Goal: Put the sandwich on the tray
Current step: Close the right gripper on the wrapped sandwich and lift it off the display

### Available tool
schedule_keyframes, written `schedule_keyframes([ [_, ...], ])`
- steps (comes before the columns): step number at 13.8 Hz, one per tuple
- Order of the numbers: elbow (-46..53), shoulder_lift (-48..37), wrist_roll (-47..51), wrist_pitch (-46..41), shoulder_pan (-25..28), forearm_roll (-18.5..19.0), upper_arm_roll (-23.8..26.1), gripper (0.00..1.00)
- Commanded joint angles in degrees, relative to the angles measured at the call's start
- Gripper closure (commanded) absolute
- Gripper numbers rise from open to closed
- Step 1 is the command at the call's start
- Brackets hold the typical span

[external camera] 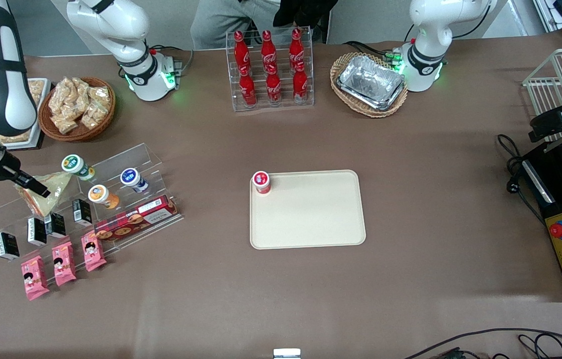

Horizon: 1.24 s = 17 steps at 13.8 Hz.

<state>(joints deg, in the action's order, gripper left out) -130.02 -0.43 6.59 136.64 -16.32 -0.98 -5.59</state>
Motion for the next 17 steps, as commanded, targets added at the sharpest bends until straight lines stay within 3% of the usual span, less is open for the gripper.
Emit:
schedule_keyframes([
  [1,-0.4,0.9,-1.1,2.2,-0.5,-0.3,0.2,0.17],
  [5,-0.5,0.8,-1.1,2.1,-0.5,-0.2,0.3,0.48],
  [6,-0.5,0.7,-1.1,2.0,-0.5,-0.2,0.3,0.52],
  [8,-0.4,0.4,-1.1,1.5,-0.4,-0.2,0.3,0.72],
  [11,1.2,-0.3,-3.4,0.7,-0.6,-0.3,0.2,0.72],
  [17,18.5,-0.1,-4.7,-20.0,0.1,-0.2,0.4,0.72],
])
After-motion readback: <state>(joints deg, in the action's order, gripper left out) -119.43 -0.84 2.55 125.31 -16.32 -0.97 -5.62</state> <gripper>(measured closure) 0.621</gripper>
